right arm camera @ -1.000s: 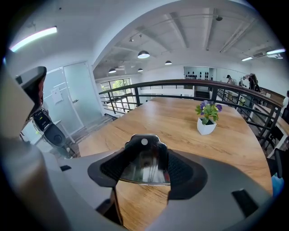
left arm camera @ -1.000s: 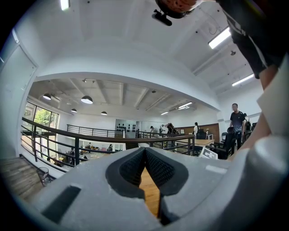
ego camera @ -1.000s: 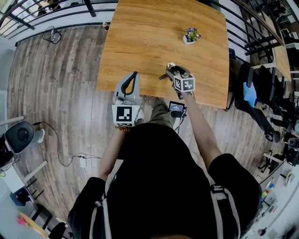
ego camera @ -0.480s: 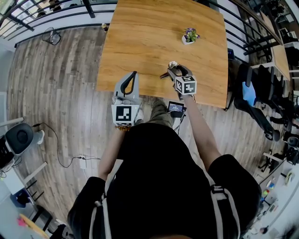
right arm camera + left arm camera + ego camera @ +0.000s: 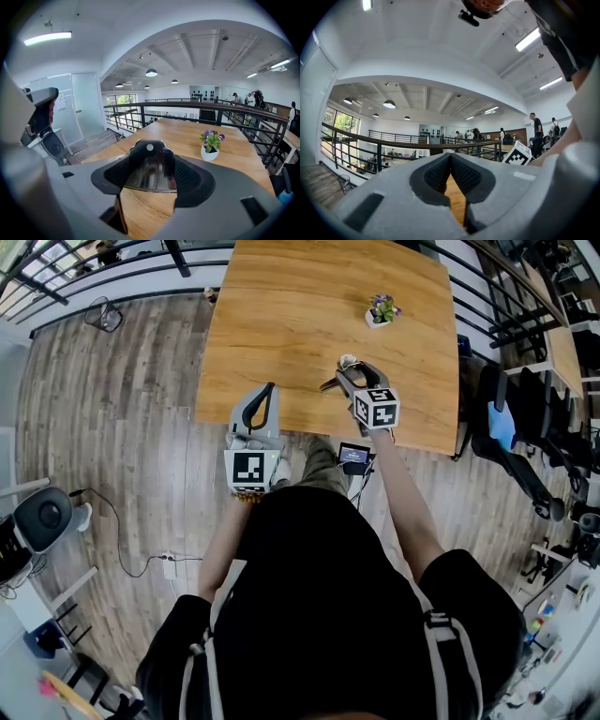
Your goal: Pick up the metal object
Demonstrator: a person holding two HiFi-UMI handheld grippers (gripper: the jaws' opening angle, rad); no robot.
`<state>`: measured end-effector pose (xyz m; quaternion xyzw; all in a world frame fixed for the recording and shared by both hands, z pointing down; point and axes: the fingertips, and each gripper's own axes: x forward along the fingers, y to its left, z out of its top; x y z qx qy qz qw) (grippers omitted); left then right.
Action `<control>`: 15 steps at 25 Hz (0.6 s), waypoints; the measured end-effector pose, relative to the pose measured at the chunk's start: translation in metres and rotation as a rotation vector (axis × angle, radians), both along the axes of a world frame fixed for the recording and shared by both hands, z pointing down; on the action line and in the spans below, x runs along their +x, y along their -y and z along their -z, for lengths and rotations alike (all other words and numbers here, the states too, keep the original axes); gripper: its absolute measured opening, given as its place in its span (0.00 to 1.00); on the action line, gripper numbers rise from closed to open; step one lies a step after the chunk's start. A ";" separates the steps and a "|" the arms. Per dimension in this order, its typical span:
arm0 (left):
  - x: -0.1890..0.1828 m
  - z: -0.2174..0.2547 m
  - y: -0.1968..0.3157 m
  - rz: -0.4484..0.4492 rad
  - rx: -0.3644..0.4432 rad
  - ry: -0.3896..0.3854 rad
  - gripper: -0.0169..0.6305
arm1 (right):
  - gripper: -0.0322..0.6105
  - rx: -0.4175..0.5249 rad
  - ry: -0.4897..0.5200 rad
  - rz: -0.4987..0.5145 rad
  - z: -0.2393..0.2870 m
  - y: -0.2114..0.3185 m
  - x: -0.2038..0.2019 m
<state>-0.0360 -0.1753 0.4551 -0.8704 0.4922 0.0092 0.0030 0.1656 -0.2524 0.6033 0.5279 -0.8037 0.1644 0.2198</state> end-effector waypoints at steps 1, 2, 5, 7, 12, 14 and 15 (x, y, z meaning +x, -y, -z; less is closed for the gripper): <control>0.000 -0.001 0.000 -0.001 -0.001 0.000 0.04 | 0.49 0.010 0.004 0.002 0.004 0.001 -0.001; 0.000 -0.001 0.000 -0.003 -0.001 0.000 0.04 | 0.49 0.018 0.008 0.004 0.008 0.001 -0.003; 0.001 -0.002 0.000 -0.005 0.000 0.002 0.04 | 0.49 0.042 0.017 0.012 0.018 0.000 -0.006; 0.001 -0.002 0.000 -0.006 0.001 0.002 0.04 | 0.49 0.055 0.026 0.016 0.025 -0.001 -0.008; 0.004 0.000 0.002 -0.015 0.000 0.001 0.04 | 0.49 0.087 0.045 0.017 0.041 -0.002 -0.010; 0.003 0.003 0.004 -0.008 0.001 -0.007 0.04 | 0.49 0.100 0.051 0.016 0.048 -0.002 -0.011; 0.002 0.006 0.005 -0.002 0.003 -0.015 0.04 | 0.49 0.108 0.055 0.013 0.052 -0.001 -0.011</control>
